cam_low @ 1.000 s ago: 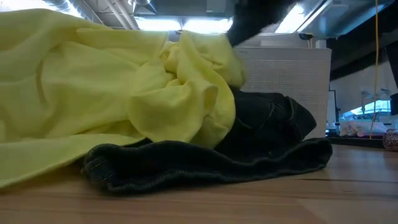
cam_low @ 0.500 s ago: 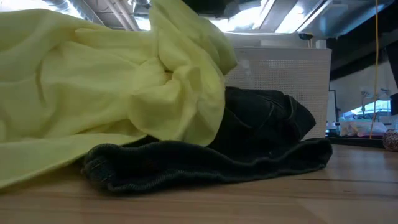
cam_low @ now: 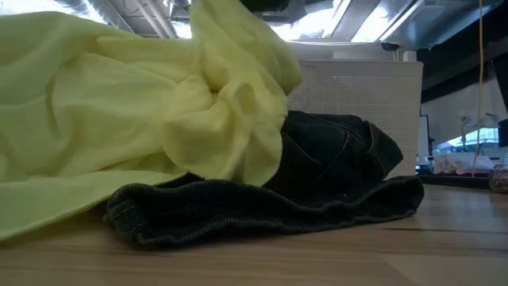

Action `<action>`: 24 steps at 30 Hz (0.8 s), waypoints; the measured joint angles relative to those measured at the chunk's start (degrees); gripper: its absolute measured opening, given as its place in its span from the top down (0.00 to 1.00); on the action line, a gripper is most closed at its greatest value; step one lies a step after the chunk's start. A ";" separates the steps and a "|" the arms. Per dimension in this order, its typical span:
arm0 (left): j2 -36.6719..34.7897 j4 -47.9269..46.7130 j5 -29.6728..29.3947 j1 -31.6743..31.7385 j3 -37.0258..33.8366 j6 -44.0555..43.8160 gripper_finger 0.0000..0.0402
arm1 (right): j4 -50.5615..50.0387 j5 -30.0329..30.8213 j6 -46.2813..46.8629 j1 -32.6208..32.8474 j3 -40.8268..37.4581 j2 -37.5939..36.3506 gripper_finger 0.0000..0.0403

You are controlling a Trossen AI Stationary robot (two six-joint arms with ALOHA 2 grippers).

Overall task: Sort clothes
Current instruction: Put the yellow shirt into the white laundry organizer

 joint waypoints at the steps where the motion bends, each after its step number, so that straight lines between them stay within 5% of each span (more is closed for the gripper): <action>1: 0.00 0.00 0.00 -0.01 0.00 0.00 0.55 | -1.19 -1.30 -0.03 0.00 0.24 0.04 0.14; 8: 0.00 -1.22 0.00 0.00 0.00 -0.39 0.55 | -14.13 -3.57 1.41 0.01 1.13 0.02 0.08; 12: 0.00 -0.98 0.00 -0.02 0.00 -0.39 0.55 | -14.96 0.58 0.54 -0.07 -0.97 0.84 0.09; 24: 0.01 -0.54 0.00 0.04 -0.02 0.26 0.55 | 3.32 6.13 -16.22 -0.09 -1.36 8.94 0.10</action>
